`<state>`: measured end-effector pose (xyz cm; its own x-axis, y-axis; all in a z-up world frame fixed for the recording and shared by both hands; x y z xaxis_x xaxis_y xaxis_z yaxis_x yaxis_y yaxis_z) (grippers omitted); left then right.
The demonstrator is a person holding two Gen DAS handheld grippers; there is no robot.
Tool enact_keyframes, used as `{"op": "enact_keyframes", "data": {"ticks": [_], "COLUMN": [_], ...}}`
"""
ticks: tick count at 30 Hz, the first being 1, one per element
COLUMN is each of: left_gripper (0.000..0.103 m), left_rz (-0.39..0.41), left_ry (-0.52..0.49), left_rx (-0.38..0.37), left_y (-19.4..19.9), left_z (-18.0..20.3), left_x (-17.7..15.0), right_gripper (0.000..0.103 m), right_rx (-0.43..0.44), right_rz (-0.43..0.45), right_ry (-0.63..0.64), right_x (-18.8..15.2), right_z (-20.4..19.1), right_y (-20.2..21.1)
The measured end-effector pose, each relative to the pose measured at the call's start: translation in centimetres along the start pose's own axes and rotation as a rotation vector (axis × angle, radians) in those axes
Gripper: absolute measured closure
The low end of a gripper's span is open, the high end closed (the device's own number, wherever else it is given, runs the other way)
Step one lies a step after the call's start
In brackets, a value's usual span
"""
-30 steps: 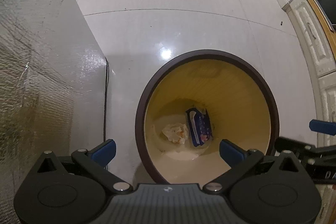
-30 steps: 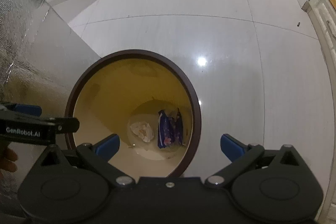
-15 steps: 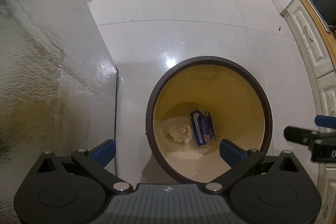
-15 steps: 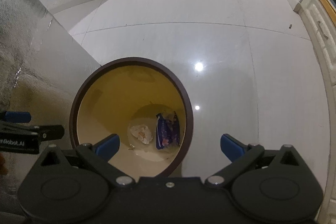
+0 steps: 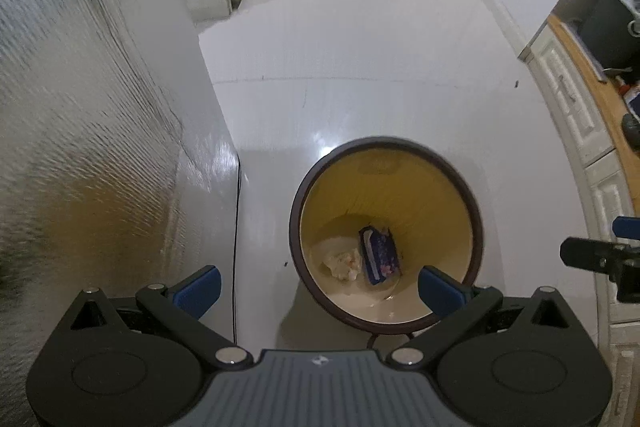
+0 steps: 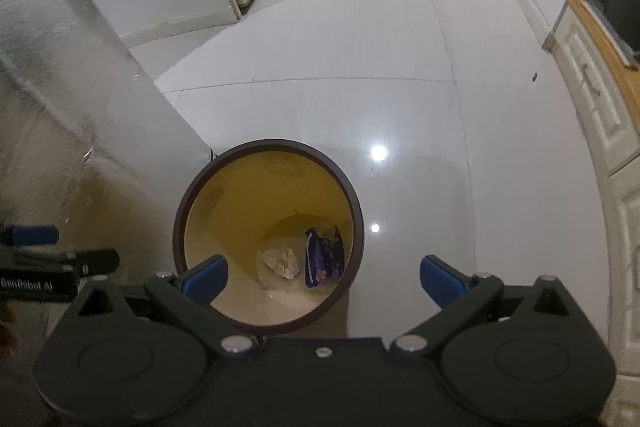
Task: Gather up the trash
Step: 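Lift both tools from the bin and return to the counter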
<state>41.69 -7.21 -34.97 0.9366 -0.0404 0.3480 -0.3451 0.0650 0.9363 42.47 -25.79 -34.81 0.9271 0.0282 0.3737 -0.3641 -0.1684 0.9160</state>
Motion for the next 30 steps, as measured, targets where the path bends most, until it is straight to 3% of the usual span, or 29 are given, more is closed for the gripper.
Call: {"op": "enact_keyframes", "data": {"ticks": [15, 30], "left_gripper": [0.0, 0.0], "left_rz": [0.171, 0.444], "left_ry": [-0.039, -0.049], "left_rx": [0.011, 0.005], "left_y": [10.9, 24.9], "left_z": [1.7, 3.3], "left_x": [-1.2, -2.6], "right_gripper": [0.0, 0.0], "right_rx": [-0.017, 0.009], "right_rz": [0.164, 0.424], "right_ry": [-0.018, 0.08], "right_x": [-1.4, -2.1], "right_z": [0.5, -1.0], "right_y": [11.2, 23.1]}}
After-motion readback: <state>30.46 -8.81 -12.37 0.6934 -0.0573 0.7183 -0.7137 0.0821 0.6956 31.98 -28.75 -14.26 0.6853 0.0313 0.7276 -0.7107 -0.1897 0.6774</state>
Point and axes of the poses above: each gripper's, at about its wrist camera, not at the fingertips, and y roughly against the way its jaws point, z to its right, x to its top, the point moved 7 cm from there along -y, roughly the way its jaws point
